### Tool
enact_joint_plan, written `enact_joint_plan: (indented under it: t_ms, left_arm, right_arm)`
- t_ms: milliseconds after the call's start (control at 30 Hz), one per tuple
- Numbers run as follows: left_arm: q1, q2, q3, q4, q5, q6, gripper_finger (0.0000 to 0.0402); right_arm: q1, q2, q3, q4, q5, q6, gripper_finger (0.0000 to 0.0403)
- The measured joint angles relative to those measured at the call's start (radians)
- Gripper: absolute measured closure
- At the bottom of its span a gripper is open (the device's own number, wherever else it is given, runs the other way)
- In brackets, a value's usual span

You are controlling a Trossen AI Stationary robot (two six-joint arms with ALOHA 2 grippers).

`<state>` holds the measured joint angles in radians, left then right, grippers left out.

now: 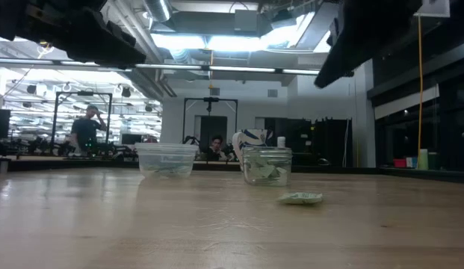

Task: Pick and place Stevia / Truvia into bins
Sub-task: Put the stevia packet into the plastic container

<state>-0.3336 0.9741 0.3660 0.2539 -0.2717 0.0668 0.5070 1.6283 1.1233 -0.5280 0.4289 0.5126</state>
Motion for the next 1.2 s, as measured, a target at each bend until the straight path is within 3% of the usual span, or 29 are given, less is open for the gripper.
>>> enact_joint_plan:
  t_ms: [267, 533, 1200]
  left_arm:
    - [-0.021, 0.002, 0.000, 0.016, 0.004, -0.007, 0.0399]
    - [-0.026, 0.002, 0.000, 0.020, 0.004, -0.002, 0.0399]
    - [-0.026, 0.002, 0.000, 0.035, 0.004, -0.003, 0.0399]
  right_arm:
    - [0.103, 0.198, 0.263, -0.166, -0.001, 0.017, 0.0401]
    - [0.131, 0.277, 0.322, -0.179, -0.003, 0.088, 0.0390]
    - [0.116, 0.387, 0.321, -0.112, -0.001, 0.138, 0.0237]
